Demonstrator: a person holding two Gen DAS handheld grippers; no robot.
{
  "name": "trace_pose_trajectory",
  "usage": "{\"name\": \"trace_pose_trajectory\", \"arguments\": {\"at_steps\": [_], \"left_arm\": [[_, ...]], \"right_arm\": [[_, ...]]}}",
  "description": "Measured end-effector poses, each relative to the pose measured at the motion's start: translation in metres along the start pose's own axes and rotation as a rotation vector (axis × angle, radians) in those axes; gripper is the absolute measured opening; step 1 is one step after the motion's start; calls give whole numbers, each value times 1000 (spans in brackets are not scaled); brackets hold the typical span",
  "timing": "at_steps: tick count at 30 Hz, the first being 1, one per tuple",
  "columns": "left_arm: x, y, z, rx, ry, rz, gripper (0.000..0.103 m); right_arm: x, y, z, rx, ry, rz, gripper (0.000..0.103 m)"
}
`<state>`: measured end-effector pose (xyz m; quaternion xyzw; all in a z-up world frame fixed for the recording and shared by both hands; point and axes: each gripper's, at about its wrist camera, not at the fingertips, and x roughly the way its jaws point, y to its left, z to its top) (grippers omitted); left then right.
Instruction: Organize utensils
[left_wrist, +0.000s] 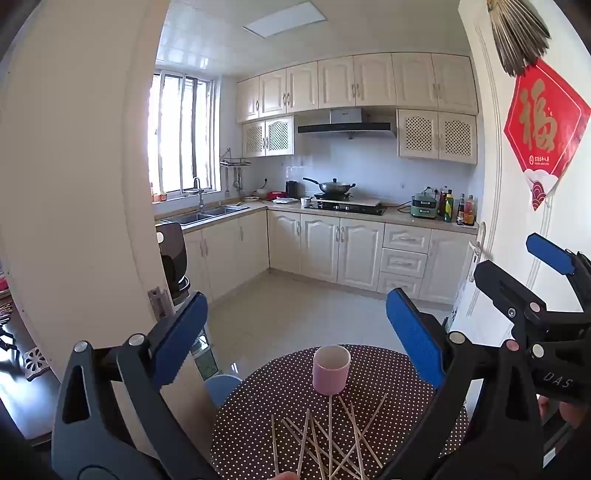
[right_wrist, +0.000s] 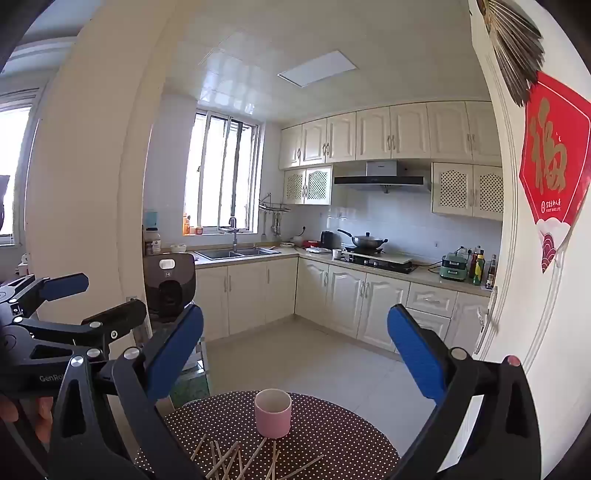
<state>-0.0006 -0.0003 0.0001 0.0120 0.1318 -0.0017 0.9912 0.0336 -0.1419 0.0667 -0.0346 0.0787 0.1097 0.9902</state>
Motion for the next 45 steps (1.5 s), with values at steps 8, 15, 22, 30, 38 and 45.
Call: {"name": "trace_pose_trajectory", "arguments": {"at_steps": [8,15,22,30,38,45], "left_arm": [[0,0,0,-3,8,-2,95],[3,4,-3,-4,6,0,95],[2,7,-2,-2,7,-1,95],[4,8,-2,-3,9,0,95],[4,7,-2,-3,8,1,95],[4,6,-2,-3,9,1,95]], "right_arm": [[2,0,1,0,6,-7,96],[2,0,-1,5,10,0,96],[3,1,-1,5,13,0,96],[2,0,3,7,13,-1,96],[1,-2,-4,7,14,-2,96],[4,4,-5,8,13,-5,96]]}}
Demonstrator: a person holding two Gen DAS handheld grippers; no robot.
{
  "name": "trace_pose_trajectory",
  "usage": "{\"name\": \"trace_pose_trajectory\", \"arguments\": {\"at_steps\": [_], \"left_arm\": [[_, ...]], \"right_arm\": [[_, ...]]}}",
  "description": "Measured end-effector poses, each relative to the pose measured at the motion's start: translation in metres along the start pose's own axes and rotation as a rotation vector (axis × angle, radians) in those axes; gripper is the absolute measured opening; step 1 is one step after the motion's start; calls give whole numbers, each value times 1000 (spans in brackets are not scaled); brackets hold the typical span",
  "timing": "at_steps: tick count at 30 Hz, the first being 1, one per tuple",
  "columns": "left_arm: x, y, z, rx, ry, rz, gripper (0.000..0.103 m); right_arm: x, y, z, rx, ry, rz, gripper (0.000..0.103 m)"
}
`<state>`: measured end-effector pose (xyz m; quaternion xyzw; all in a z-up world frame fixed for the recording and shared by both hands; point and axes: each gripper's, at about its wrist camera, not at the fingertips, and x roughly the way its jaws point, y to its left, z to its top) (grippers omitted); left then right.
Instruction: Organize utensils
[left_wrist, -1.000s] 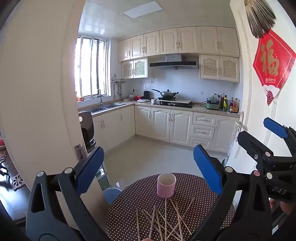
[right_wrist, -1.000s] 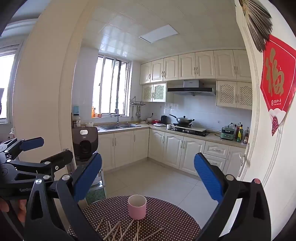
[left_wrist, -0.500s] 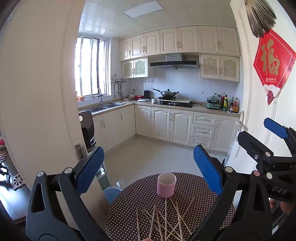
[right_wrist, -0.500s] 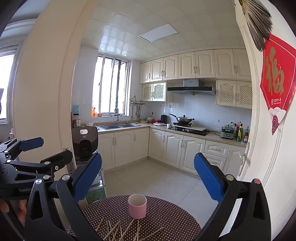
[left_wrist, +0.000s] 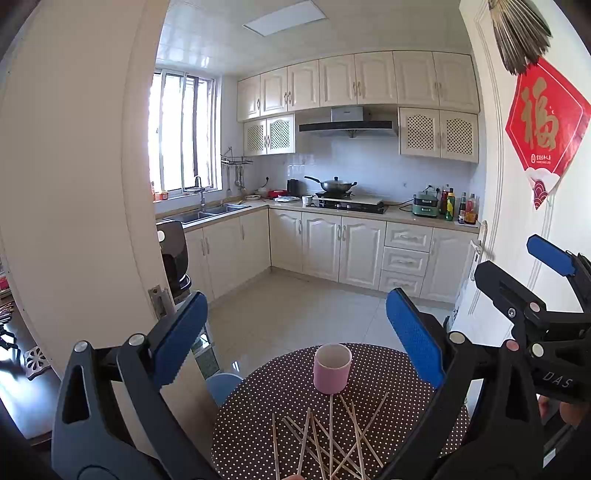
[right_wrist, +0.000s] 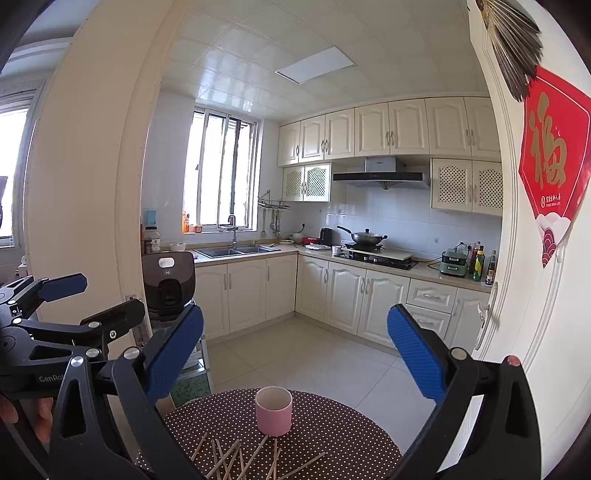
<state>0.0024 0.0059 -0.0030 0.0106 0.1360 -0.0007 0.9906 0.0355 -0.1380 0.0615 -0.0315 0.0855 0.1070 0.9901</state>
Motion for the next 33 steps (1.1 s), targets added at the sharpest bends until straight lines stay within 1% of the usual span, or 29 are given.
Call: {"name": "trace_pose_trajectory", "arguments": {"at_steps": [33], "left_arm": [[1,2,-2,2,1,3,95]], "right_arm": [[2,2,-1,4,5,2,96]]}}
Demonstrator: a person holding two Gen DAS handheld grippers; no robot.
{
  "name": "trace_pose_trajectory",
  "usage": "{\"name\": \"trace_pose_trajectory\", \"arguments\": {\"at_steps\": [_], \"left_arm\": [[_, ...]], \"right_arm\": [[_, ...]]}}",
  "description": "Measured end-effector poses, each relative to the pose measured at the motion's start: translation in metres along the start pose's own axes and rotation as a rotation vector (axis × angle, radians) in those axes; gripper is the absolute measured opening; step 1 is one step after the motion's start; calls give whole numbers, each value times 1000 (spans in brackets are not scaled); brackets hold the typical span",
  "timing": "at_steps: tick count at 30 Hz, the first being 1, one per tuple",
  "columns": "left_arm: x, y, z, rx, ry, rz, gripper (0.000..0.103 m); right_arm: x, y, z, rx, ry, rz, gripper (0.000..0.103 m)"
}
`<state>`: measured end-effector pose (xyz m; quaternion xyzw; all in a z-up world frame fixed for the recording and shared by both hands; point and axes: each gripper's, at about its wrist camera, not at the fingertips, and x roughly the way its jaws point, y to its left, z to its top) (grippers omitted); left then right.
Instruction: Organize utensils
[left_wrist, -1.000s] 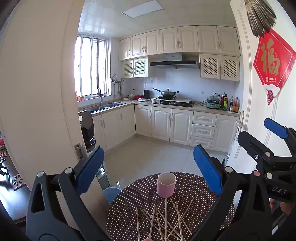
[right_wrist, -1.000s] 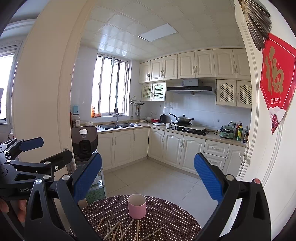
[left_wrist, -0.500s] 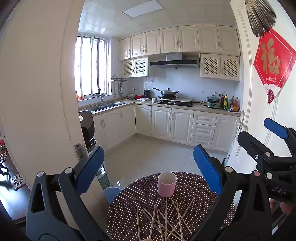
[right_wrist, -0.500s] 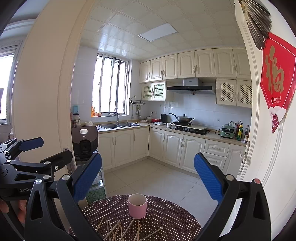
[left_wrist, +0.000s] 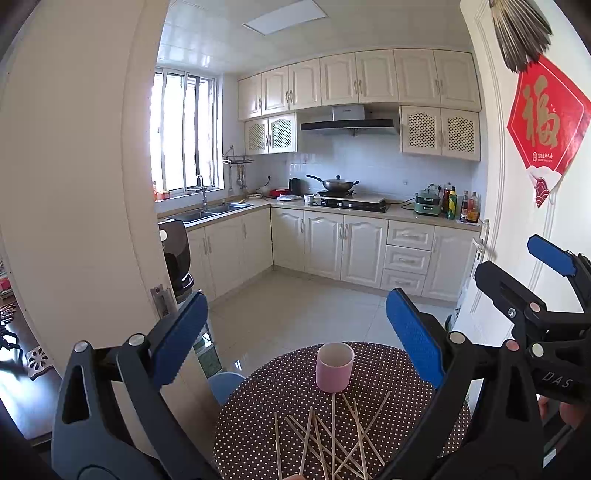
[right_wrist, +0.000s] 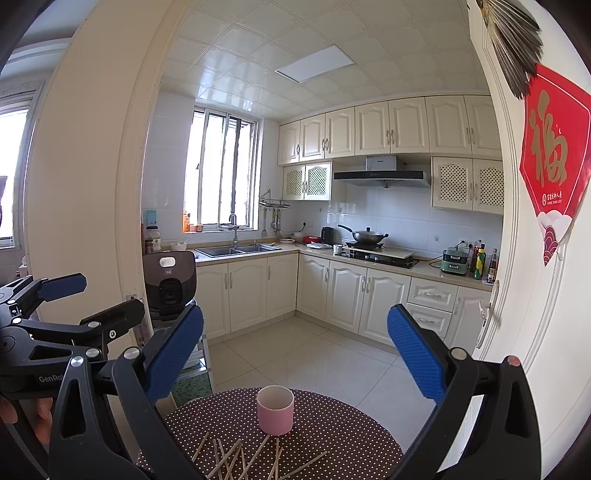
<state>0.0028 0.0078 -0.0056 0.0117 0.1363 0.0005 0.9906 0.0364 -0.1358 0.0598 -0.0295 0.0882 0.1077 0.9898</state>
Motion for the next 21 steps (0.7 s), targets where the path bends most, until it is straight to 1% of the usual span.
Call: {"name": "trace_pose_trajectory", "arguments": {"at_steps": [21], "left_arm": [[-2,2,1,-1,4,2,95]], "right_arm": [[2,0,0,2,4,1,96]]}}
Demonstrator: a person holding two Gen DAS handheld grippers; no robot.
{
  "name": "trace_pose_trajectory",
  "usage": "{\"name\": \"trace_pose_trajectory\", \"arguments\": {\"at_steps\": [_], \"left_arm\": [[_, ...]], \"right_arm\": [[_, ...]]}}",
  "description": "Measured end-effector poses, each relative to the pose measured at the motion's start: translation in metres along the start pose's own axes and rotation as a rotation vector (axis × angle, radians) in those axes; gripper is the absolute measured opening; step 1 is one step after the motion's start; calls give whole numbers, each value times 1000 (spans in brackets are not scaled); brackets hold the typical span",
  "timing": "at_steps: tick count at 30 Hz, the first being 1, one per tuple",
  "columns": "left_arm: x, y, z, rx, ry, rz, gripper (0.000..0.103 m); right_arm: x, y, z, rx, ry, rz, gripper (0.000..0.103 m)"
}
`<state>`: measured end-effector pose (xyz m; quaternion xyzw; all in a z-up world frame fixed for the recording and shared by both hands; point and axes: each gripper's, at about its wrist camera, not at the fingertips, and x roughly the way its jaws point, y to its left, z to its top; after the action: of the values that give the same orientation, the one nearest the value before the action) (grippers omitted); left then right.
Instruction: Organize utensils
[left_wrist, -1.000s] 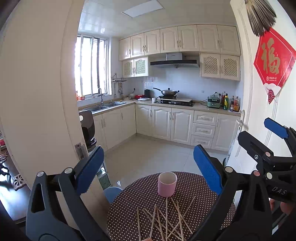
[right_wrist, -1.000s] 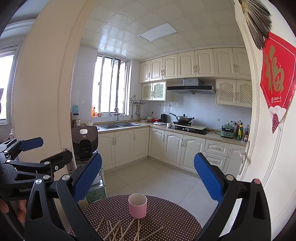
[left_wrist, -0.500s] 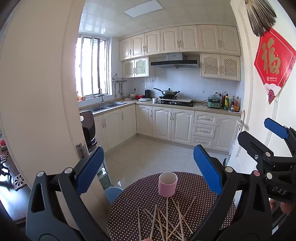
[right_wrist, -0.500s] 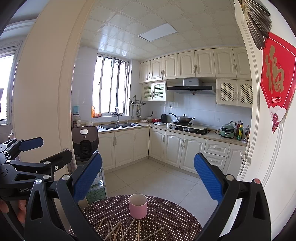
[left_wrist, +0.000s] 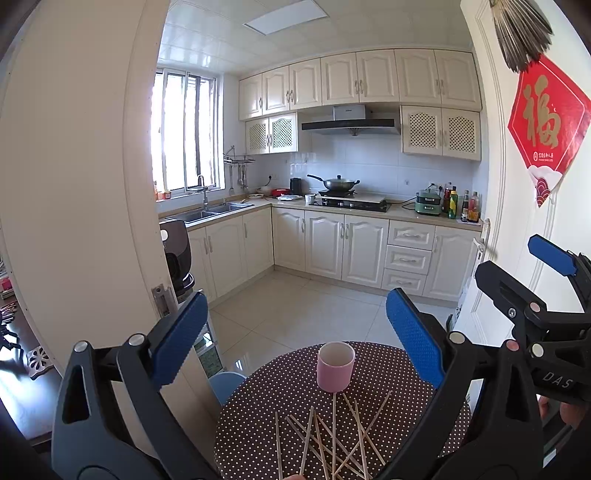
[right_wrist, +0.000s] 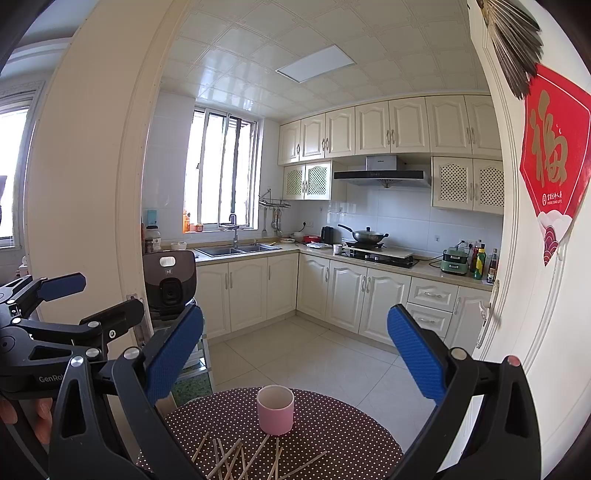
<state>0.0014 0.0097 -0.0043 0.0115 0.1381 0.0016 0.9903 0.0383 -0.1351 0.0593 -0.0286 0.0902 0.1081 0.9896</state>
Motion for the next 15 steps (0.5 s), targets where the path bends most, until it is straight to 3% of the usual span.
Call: {"name": "trace_pose_trajectory", "arguments": {"at_steps": [15], "left_arm": [[0,2,-1,0,3,0,95]], "right_arm": [[0,0,-1,1,2,0,96]]}}
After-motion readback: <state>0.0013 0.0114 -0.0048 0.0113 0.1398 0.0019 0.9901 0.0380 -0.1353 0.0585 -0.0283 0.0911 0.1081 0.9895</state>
